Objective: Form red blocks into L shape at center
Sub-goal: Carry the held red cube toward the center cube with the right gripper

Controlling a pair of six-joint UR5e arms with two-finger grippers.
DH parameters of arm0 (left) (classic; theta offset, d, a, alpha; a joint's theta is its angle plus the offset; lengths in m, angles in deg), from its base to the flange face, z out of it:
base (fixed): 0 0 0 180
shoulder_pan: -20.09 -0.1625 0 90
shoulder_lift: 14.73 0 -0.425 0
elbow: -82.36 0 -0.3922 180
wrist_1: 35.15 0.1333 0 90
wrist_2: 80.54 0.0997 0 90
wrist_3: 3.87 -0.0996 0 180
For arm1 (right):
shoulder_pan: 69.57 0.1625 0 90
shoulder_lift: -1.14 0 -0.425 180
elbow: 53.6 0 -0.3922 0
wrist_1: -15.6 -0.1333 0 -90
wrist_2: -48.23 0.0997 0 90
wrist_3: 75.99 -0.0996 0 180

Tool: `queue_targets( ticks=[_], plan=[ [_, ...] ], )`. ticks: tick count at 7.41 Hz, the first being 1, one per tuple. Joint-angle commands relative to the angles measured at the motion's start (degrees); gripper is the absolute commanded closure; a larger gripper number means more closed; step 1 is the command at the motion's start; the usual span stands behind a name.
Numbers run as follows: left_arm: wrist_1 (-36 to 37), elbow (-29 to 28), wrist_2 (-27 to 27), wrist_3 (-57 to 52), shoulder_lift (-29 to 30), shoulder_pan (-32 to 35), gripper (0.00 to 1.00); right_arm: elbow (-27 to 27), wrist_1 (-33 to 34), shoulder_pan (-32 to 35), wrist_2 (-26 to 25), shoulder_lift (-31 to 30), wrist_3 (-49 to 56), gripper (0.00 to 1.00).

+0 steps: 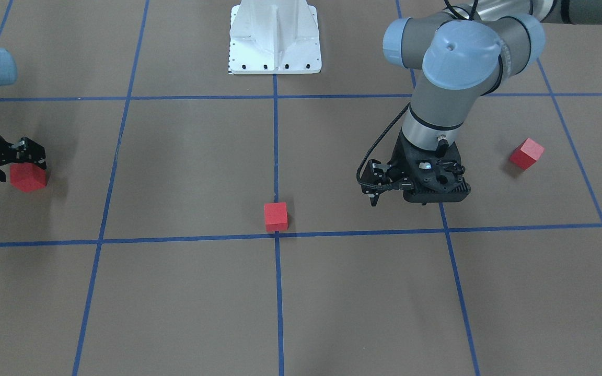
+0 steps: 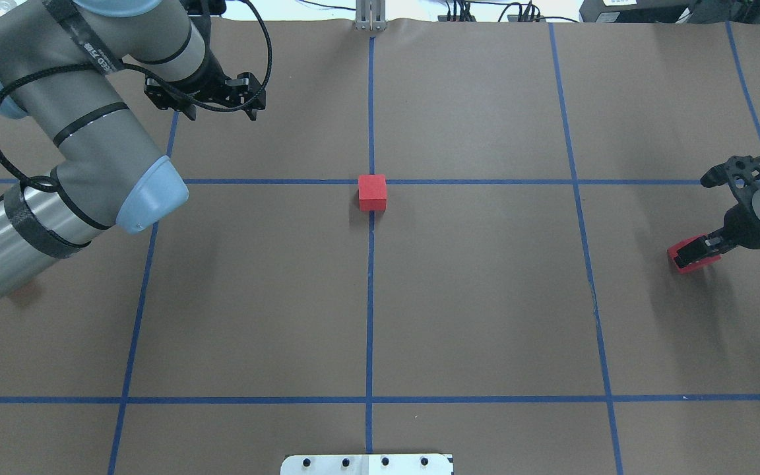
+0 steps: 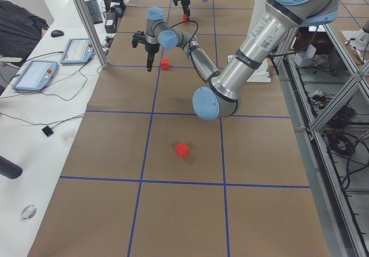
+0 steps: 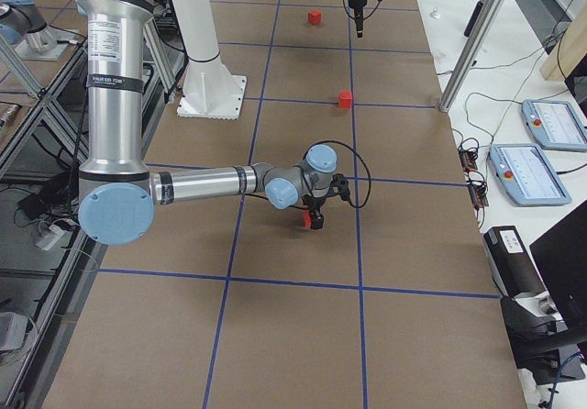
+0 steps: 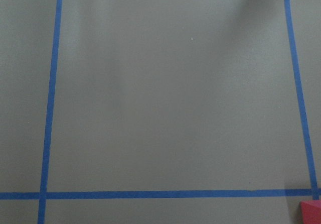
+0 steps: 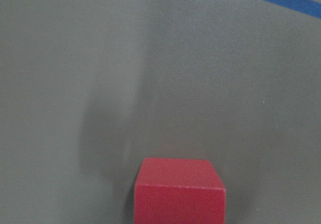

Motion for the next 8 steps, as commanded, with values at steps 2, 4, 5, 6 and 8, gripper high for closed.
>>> queue_targets(
  ticks=[2, 4, 5, 6, 8],
  plan=[
    [0.0, -0.2, 0.1, -0.1, 0.0, -0.1, 0.01, 0.3, -0.2, 0.0, -0.2, 0.4, 0.0, 0.95],
    [0.0, -0.2, 0.1, -0.2, 0.1, 0.2, 0.01, -3.1, -1.3, 0.3, -2.2, -0.2, -0.2, 1.00],
    [0.2, 0.0, 0.1, -0.6, 0.1, 0.5, 0.01, -5.9, -0.8, 0.3, -1.8, 0.6, -0.4, 1.00],
    [0.4, 0.0, -0.1, -4.2, 0.0, 2.0, 0.01, -7.4, -0.5, 0.7, -1.6, 2.3, -0.8, 1.00],
    [-0.6, 1.3, -0.3, -6.6, -5.6, 3.6, 0.01, -8.1, 0.6, 0.6, -1.4, 10.3, -9.0, 1.00]
  ],
)
